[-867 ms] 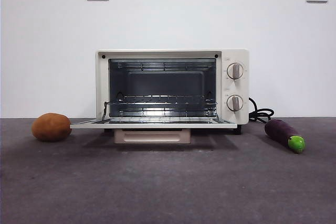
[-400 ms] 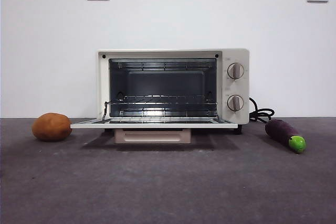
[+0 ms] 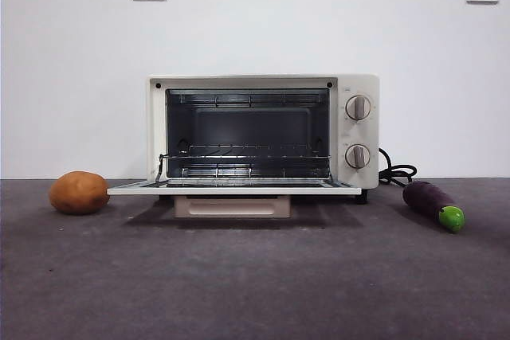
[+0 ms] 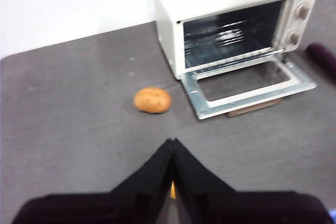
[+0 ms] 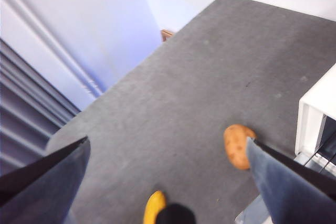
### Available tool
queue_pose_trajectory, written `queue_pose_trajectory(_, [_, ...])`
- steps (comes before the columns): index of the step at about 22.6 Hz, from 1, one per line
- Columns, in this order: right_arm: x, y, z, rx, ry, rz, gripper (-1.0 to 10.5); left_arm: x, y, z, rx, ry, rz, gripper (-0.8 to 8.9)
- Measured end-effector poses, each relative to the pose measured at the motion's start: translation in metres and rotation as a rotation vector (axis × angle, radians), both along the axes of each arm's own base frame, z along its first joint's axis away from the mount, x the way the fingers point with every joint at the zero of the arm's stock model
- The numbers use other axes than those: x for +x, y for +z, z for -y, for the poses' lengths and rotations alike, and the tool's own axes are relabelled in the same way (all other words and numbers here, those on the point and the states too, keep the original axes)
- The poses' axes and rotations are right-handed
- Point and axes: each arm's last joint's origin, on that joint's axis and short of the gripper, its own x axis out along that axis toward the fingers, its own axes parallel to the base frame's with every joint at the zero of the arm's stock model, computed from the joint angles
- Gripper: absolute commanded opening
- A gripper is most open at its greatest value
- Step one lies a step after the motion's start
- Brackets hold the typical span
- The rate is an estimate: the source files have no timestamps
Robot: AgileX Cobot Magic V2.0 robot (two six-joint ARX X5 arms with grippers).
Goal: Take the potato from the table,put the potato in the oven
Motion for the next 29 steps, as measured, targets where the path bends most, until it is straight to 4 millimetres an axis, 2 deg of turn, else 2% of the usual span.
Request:
queue_pose_trajectory(6, [0.029,-0.048,-0.037,-0.042,-0.023,0.021,5.2,-0.002,-0.001,0.003,-0.088,-0.093,-0.048,-0.06])
queue_pose_trajectory(9, [0.043,-0.077,-0.054,-0.096,-0.047,0.064,6.7,-0.003,-0.001,0.004,-0.115,-0.128,-0.069,-0.06])
queue_pose_trajectory(10, [0.047,-0.087,-0.061,-0.124,-0.058,0.09,6.7,-0.002,-0.001,0.004,-0.117,-0.132,-0.07,-0.06])
queue_pose_trajectory(14, [0.05,-0.118,-0.086,-0.22,-0.048,0.211,6.7,-0.002,-0.001,0.004,-0.118,-0.131,-0.072,-0.06])
queue_pose_trajectory(18, [0.05,-0.136,-0.106,-0.242,-0.023,0.335,6.7,-0.002,-0.001,0.005,-0.115,-0.133,-0.071,-0.06])
queue_pose_trajectory(22, [0.056,-0.15,-0.112,-0.277,-0.033,0.373,7.0,-0.002,-0.001,0.005,-0.115,-0.133,-0.071,-0.06])
queue_pose_trajectory(24, [0.06,-0.164,-0.115,-0.295,-0.03,0.36,7.9,-0.002,-0.001,0.005,-0.115,-0.133,-0.071,-0.06])
queue_pose_trajectory(27, [0.067,-0.191,-0.12,-0.329,-0.02,0.331,8.0,-0.002,-0.001,0.005,-0.107,-0.136,-0.069,-0.06])
queue_pose_trajectory(29, [0.07,-0.202,-0.124,-0.318,-0.01,0.332,8.0,-0.002,-0.001,0.005,-0.101,-0.139,-0.067,-0.06])
